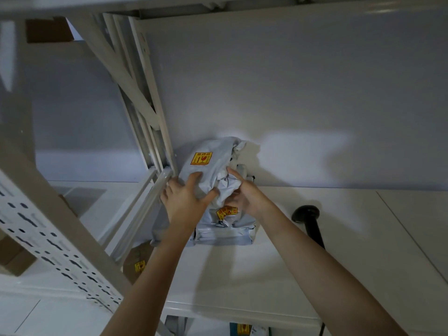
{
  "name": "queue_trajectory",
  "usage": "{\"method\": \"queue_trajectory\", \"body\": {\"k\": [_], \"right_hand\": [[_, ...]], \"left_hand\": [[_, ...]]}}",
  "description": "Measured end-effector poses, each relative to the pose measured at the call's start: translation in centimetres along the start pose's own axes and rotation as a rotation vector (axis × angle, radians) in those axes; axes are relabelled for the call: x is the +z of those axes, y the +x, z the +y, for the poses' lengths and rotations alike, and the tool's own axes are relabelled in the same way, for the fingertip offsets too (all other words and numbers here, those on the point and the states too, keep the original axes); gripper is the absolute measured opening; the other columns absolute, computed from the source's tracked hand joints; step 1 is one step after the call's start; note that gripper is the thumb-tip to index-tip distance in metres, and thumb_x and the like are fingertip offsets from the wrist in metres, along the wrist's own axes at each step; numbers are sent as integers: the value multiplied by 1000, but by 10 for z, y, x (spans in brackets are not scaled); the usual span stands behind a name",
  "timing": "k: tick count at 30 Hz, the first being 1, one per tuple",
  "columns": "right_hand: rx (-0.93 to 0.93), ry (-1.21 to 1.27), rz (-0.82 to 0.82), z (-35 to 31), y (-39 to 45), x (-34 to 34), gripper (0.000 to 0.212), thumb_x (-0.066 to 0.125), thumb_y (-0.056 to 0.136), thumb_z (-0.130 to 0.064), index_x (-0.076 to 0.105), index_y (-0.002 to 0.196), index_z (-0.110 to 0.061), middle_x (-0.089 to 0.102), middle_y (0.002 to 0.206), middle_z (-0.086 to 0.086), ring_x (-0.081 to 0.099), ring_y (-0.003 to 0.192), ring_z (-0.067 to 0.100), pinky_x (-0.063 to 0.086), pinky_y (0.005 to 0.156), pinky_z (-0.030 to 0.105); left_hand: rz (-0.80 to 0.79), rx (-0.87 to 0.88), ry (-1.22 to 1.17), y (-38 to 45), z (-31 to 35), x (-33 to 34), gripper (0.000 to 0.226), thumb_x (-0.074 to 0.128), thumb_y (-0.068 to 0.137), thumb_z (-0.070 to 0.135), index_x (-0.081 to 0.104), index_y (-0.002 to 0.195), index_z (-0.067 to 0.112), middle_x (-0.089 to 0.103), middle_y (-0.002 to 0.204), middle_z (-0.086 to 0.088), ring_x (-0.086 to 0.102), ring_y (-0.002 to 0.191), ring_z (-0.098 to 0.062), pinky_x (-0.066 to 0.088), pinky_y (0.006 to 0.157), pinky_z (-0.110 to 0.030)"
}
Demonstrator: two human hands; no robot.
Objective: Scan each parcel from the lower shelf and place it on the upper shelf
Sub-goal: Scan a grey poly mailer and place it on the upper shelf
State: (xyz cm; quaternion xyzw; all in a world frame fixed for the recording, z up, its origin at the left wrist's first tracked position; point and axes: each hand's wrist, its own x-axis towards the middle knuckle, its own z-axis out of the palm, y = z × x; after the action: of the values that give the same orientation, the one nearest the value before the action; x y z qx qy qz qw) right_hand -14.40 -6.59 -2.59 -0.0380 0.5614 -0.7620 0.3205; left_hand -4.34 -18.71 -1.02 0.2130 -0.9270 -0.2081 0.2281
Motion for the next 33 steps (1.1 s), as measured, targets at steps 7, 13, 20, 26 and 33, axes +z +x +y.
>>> {"method": "queue_trajectory", "body": {"k": [7,13,20,26,33], "right_hand": [[-64,-92,141,-5,-21,-17,9,64,84,-21,66,83,-12,68,76,7,64,69,20,56,63,33],[-164,-87,183,-3,-37,-27,15,57,90,-22,62,99,-12,65,77,6,64,61,18,55,57,31],[-153,-10,166,-18,-63,-48,41,46,90,-36,59,117,-6,59,106,12,60,85,27,53,70,35],[-174,27,107,-23,-81,-64,32,42,93,-37,57,105,-13,55,103,8,58,88,25,48,85,36],[-226,-169,397,-19,-94,-101,47,56,87,-37,51,128,-14,54,127,2,54,116,21,45,99,38]], "left_hand": [[-113,175,150,-3,28,-6,89,41,59,75,55,126,17,45,138,-14,33,134,-33,20,109,-50],[-321,261,132,-1,86,-26,77,58,76,55,29,138,18,50,126,-7,55,112,-31,42,93,-39],[-360,184,194,-1,110,-13,95,75,65,55,27,137,16,44,123,-11,55,108,-32,45,85,-40],[-156,219,266,-13,120,9,81,71,74,43,27,134,11,44,122,-16,57,102,-36,46,76,-39],[-273,-20,-300,-5,110,10,86,79,63,34,34,133,11,52,120,-11,56,104,-33,46,78,-37]]}}
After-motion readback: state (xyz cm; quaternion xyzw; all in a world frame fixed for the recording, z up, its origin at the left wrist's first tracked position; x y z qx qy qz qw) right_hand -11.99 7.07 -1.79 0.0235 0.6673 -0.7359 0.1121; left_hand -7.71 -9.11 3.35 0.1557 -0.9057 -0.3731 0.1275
